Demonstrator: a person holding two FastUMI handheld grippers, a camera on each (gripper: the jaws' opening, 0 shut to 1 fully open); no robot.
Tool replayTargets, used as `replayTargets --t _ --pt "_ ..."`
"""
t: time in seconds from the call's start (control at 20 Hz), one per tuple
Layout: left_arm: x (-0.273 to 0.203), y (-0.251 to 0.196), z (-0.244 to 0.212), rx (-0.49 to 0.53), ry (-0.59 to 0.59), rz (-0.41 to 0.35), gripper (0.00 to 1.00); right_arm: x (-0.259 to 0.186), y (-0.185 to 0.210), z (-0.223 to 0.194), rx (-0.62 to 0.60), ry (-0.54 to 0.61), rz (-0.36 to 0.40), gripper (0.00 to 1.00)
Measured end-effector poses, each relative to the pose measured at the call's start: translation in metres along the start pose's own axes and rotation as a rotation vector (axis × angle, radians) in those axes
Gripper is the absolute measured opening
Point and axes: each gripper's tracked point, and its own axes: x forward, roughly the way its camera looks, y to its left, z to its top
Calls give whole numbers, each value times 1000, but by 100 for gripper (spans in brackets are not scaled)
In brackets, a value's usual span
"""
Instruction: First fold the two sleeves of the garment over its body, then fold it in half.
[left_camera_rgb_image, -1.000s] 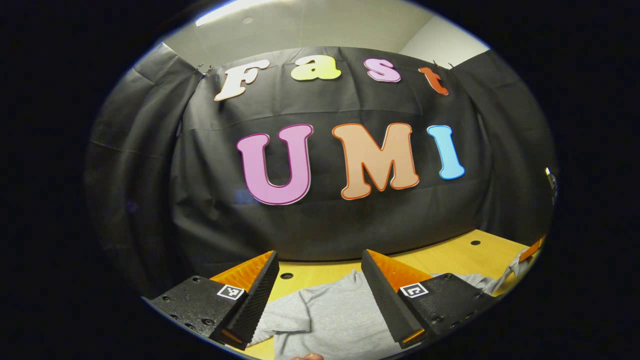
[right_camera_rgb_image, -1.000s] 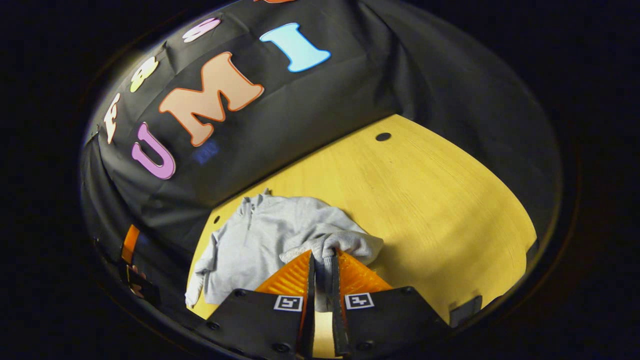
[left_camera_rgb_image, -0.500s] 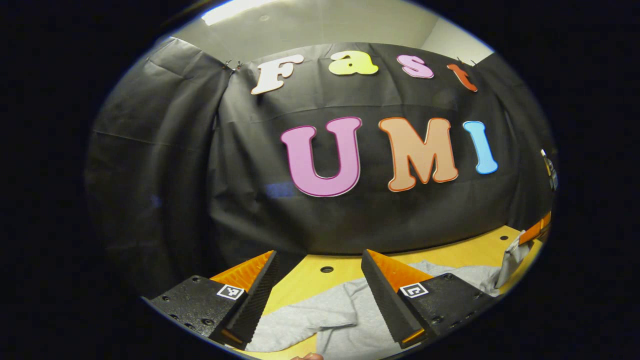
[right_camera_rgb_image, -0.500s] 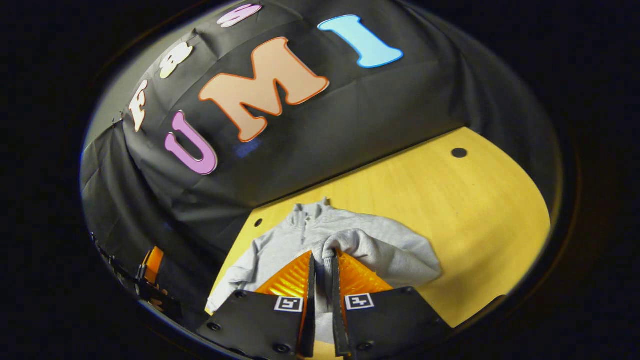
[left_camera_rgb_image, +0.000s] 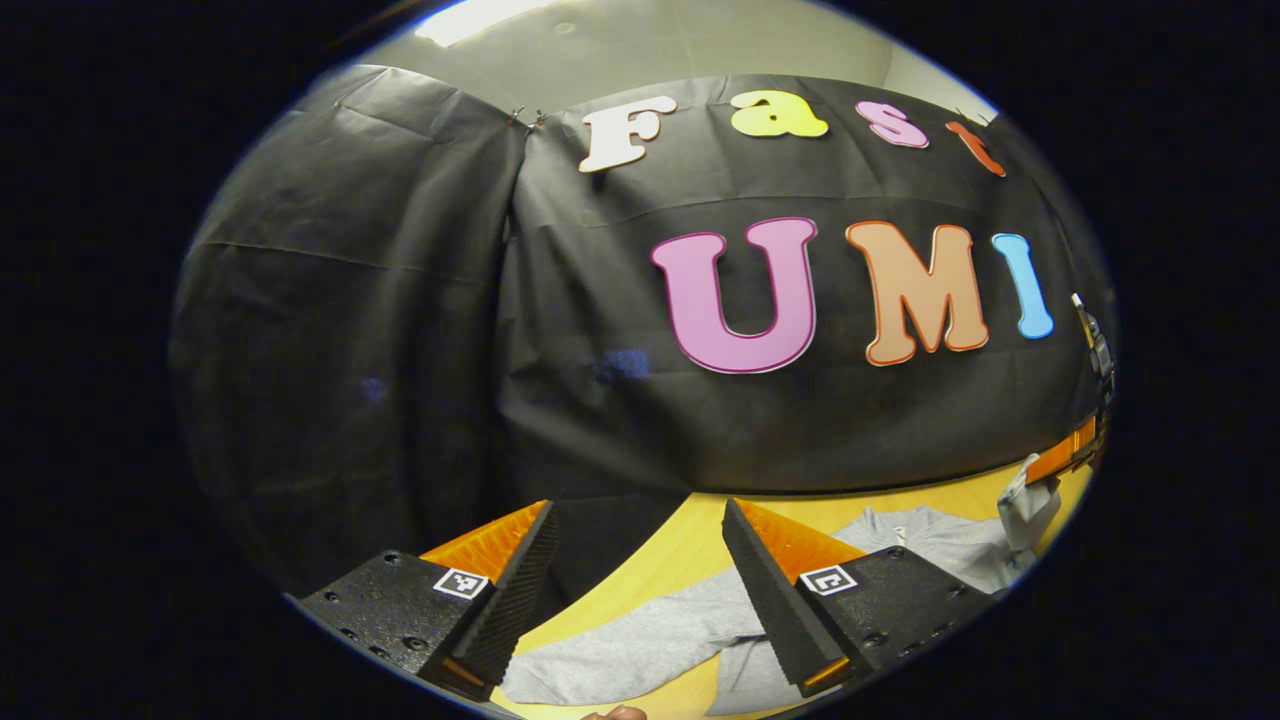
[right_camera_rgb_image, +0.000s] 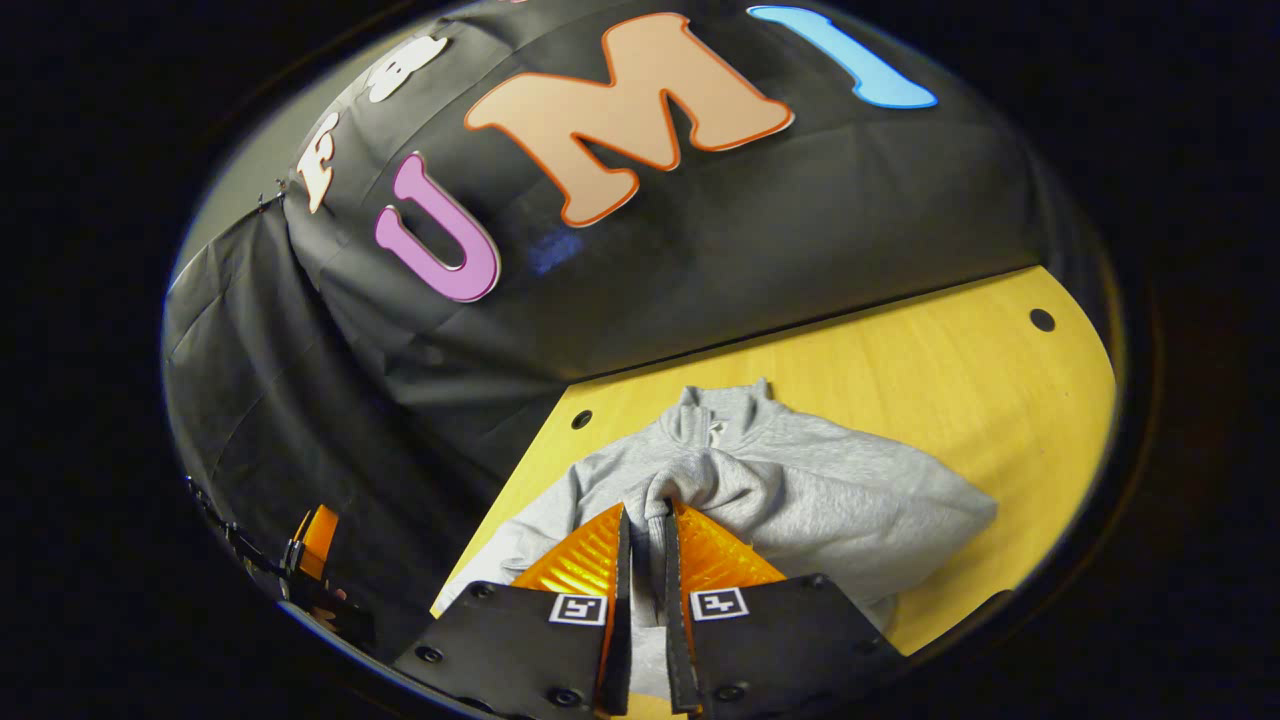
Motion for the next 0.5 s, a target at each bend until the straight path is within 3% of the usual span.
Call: replayTargets --t 0.3,0.4,0.5 --pt "-4 56 -12 5 21 97 97 61 70 -16 -44 72 96 16" --pt "-8 75 -16 5 27 130 94 86 80 -32 -77 114 93 16" --pt "-13 93 -20 8 36 165 97 109 90 -51 -109 159 96 16"
